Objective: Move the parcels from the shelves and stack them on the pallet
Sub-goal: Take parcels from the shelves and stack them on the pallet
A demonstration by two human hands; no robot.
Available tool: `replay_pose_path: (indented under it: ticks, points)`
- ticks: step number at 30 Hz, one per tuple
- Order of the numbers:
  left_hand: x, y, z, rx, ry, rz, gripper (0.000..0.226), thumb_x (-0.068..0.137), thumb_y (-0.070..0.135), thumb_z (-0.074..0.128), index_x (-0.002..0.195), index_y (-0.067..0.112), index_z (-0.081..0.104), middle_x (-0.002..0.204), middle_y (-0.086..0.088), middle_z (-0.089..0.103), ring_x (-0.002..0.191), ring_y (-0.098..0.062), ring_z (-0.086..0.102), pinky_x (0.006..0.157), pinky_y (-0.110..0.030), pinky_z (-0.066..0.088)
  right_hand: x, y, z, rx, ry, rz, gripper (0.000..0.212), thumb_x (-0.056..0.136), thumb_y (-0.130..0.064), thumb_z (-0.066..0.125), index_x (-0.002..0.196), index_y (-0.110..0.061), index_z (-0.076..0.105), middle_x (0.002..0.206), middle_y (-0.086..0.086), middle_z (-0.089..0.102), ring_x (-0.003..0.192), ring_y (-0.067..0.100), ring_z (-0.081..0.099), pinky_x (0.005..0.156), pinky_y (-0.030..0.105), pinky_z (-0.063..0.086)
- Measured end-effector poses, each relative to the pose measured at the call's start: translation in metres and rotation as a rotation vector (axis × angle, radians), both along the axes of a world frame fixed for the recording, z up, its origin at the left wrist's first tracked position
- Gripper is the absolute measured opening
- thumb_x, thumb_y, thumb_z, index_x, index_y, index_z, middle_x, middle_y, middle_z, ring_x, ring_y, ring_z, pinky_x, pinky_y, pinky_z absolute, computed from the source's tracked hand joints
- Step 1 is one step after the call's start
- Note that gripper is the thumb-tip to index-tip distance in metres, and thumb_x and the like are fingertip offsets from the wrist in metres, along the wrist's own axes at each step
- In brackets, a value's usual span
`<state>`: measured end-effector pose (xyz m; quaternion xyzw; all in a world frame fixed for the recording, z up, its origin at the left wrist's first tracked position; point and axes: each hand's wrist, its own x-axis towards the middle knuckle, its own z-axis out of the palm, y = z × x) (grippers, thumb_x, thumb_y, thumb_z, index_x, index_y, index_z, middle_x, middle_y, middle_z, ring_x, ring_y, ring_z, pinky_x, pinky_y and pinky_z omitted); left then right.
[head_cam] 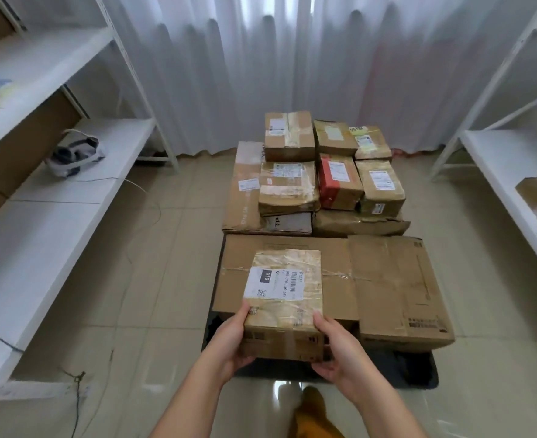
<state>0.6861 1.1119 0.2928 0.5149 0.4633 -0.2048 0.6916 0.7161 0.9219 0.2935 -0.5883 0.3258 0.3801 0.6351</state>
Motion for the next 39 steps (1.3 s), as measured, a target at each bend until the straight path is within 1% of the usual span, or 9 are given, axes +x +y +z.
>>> replay_pose_path:
  ticks: [3, 6, 9, 15, 22, 28, 32, 37, 39]
  points:
    - [0.031, -0.002, -0.013, 0.001, 0.009, -0.012, 0.039, 0.094, 0.056, 0.052, 0.105, 0.021, 0.066, 0.081, -0.002, 0.077, 0.091, -0.023, 0.068, 0.066, -0.033, 0.054, 0.036, 0.000, -0.018, -0.015, 0.037, 0.005, 0.050, 0.095, -0.045, 0.058, 0.141, -0.030, 0.048, 0.125, 0.006, 0.055, 0.122, 0.035, 0.050, 0.108, 0.053, 0.040]
    - [0.059, 0.009, -0.033, 0.030, 0.009, -0.020, 0.043, 0.094, 0.061, 0.047, 0.110, 0.027, 0.067, 0.091, 0.003, 0.078, 0.094, -0.018, 0.068, 0.064, -0.028, 0.052, 0.068, 0.013, -0.034, -0.006, 0.048, 0.017, 0.049, 0.098, -0.040, 0.056, 0.144, -0.029, 0.044, 0.132, 0.005, 0.054, 0.122, 0.033, 0.051, 0.106, 0.051, 0.044]
    - [0.083, 0.026, -0.060, 0.053, 0.015, -0.052, 0.046, 0.093, 0.066, 0.042, 0.118, 0.033, 0.065, 0.106, 0.007, 0.075, 0.104, -0.016, 0.068, 0.081, -0.031, 0.052, 0.095, 0.029, -0.055, 0.008, 0.049, 0.024, 0.047, 0.099, -0.036, 0.054, 0.145, -0.030, 0.044, 0.131, 0.003, 0.056, 0.119, 0.029, 0.054, 0.101, 0.045, 0.049]
    - [0.124, 0.064, -0.119, 0.095, 0.072, -0.050, 0.036, 0.098, 0.058, 0.039, 0.104, 0.030, 0.062, 0.104, 0.005, 0.071, 0.101, -0.015, 0.063, 0.103, -0.042, 0.047, 0.143, 0.073, -0.114, -0.015, 0.071, 0.021, 0.047, 0.099, -0.026, 0.056, 0.145, -0.024, 0.044, 0.132, 0.004, 0.058, 0.119, 0.026, 0.056, 0.085, 0.033, 0.053]
    - [0.167, 0.133, -0.214, -0.003, 0.066, 0.065, 0.037, 0.103, 0.041, 0.041, 0.131, 0.021, 0.054, 0.118, -0.004, 0.066, 0.110, -0.023, 0.061, 0.104, -0.046, 0.048, 0.190, 0.147, -0.207, -0.113, -0.005, 0.096, 0.046, 0.099, -0.025, 0.055, 0.144, -0.025, 0.045, 0.119, 0.000, 0.062, 0.106, 0.021, 0.061, 0.096, 0.043, 0.054]
    - [0.215, 0.185, -0.259, 0.123, 0.035, -0.006, 0.032, 0.105, 0.039, 0.039, 0.126, 0.023, 0.057, 0.107, 0.003, 0.065, 0.098, -0.015, 0.062, 0.093, -0.037, 0.052, 0.228, 0.204, -0.266, -0.227, -0.095, 0.220, 0.046, 0.101, -0.030, 0.050, 0.146, -0.025, 0.040, 0.134, 0.004, 0.056, 0.108, 0.024, 0.061, 0.095, 0.045, 0.054]
    - [0.230, 0.204, -0.279, 0.148, 0.055, -0.078, 0.031, 0.105, 0.039, 0.040, 0.126, 0.024, 0.056, 0.108, 0.004, 0.066, 0.100, -0.014, 0.062, 0.095, -0.037, 0.052, 0.235, 0.220, -0.293, -0.279, -0.082, 0.235, 0.048, 0.100, -0.033, 0.050, 0.146, -0.027, 0.040, 0.138, 0.004, 0.055, 0.117, 0.026, 0.058, 0.097, 0.046, 0.052]
    - [0.239, 0.211, -0.288, 0.163, 0.070, -0.038, 0.033, 0.104, 0.025, 0.048, 0.136, 0.016, 0.053, 0.121, -0.005, 0.064, 0.108, -0.020, 0.062, 0.098, -0.042, 0.052, 0.239, 0.221, -0.299, -0.321, -0.074, 0.190, 0.053, 0.097, -0.011, 0.052, 0.145, -0.030, 0.039, 0.130, 0.003, 0.059, 0.093, 0.020, 0.065, 0.080, 0.035, 0.059]
    - [0.240, 0.212, -0.288, 0.147, 0.099, 0.025, 0.037, 0.102, 0.015, 0.050, 0.139, 0.012, 0.050, 0.117, -0.007, 0.064, 0.106, -0.022, 0.063, 0.100, -0.045, 0.051, 0.241, 0.222, -0.300, -0.310, -0.062, 0.169, 0.058, 0.095, -0.004, 0.049, 0.146, -0.029, 0.038, 0.125, 0.001, 0.059, 0.093, 0.018, 0.064, 0.083, 0.037, 0.058]
